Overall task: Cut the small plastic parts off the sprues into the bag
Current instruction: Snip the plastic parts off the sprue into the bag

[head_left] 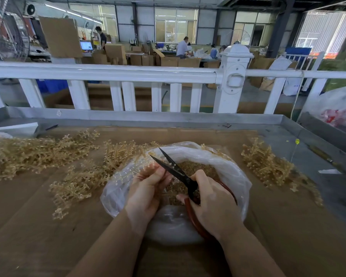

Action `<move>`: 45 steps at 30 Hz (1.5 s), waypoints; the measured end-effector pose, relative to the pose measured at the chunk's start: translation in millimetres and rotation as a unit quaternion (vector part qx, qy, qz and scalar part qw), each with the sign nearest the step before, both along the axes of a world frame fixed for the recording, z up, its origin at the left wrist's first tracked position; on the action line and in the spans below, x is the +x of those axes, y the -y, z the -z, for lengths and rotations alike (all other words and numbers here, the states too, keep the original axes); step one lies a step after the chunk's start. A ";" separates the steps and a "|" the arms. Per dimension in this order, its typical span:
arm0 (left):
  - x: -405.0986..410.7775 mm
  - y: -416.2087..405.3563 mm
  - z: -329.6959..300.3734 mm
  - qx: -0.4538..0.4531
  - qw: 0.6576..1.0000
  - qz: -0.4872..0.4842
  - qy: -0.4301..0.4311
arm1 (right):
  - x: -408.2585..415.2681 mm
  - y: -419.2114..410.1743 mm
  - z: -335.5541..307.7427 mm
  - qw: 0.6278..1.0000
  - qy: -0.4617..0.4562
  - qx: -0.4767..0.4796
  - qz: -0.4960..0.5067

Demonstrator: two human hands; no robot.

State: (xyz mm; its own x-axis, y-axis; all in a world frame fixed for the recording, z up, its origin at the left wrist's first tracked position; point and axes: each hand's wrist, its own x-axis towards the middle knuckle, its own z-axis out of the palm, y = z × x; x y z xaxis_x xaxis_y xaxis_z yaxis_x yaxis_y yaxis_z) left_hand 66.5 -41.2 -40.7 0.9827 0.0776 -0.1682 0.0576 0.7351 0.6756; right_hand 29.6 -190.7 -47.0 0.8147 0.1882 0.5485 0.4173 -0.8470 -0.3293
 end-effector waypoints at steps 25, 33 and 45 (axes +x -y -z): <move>0.8 -1.8 0.8 0.014 0.999 0.032 -0.002 | 0.7 0.9 -0.2 1.000 0.004 0.005 0.001; 1.1 -1.5 -0.3 0.021 0.999 0.039 0.000 | 4.3 1.8 1.8 1.000 0.000 -0.028 0.001; -1.0 0.0 -0.9 0.019 1.000 -0.003 -0.016 | 2.7 1.5 4.1 1.000 0.006 -0.001 0.007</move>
